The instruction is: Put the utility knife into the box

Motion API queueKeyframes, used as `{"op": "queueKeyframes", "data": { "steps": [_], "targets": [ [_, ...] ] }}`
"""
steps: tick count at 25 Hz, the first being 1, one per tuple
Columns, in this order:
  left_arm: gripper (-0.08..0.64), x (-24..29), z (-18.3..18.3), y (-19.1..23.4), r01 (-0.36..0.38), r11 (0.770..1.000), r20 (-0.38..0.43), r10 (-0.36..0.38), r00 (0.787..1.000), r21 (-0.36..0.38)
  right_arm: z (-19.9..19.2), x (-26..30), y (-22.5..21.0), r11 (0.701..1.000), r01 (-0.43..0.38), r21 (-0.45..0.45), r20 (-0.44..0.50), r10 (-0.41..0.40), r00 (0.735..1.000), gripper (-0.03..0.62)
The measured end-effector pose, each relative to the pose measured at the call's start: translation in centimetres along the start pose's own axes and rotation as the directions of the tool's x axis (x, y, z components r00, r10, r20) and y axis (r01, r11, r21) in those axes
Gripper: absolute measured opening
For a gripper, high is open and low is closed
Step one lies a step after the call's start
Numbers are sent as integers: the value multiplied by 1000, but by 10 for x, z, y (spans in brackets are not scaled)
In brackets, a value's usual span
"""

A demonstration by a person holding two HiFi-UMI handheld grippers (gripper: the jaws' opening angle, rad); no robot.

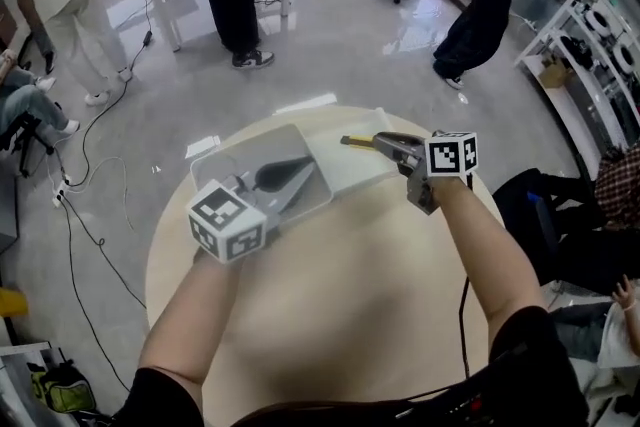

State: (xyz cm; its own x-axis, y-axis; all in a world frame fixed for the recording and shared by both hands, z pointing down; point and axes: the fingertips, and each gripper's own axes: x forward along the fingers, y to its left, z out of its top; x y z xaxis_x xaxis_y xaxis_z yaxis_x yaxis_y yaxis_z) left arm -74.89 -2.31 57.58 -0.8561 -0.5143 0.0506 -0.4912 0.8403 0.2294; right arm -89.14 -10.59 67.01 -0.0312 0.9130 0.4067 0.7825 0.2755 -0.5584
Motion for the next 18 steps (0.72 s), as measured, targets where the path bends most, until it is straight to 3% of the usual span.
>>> {"op": "queueKeyframes", "data": {
  "steps": [6, 9, 11, 14, 16, 18],
  "targets": [
    [-2, 12, -17, 15, -10, 999, -8, 10, 1000, 49, -16, 56, -20, 993, -98, 67, -154, 107, 982, 91],
    [-2, 19, -18, 14, -4, 997, -9, 5, 1000, 76, -20, 73, -35, 993, -95, 67, -228, 108, 968, 92],
    [-2, 20, -19, 6, 9, 995, -8, -8, 1000, 101, -22, 78, -48, 999, -48, 15, -256, 51, 965, 117],
    [-2, 17, -25, 1, 14, 993, -6, -14, 1000, 114, -17, 81, -67, 993, 61, -104, -249, -85, 965, 223],
    [-2, 13, -23, 6, 13, 994, 1, -13, 1000, 110, -9, 83, -76, 964, 151, -220, -224, -200, 954, 267],
    [-2, 10, -18, 9, 11, 995, 3, -11, 1000, 103, 6, 81, -78, 918, 240, -316, -161, -301, 940, 267]
  ]
}}
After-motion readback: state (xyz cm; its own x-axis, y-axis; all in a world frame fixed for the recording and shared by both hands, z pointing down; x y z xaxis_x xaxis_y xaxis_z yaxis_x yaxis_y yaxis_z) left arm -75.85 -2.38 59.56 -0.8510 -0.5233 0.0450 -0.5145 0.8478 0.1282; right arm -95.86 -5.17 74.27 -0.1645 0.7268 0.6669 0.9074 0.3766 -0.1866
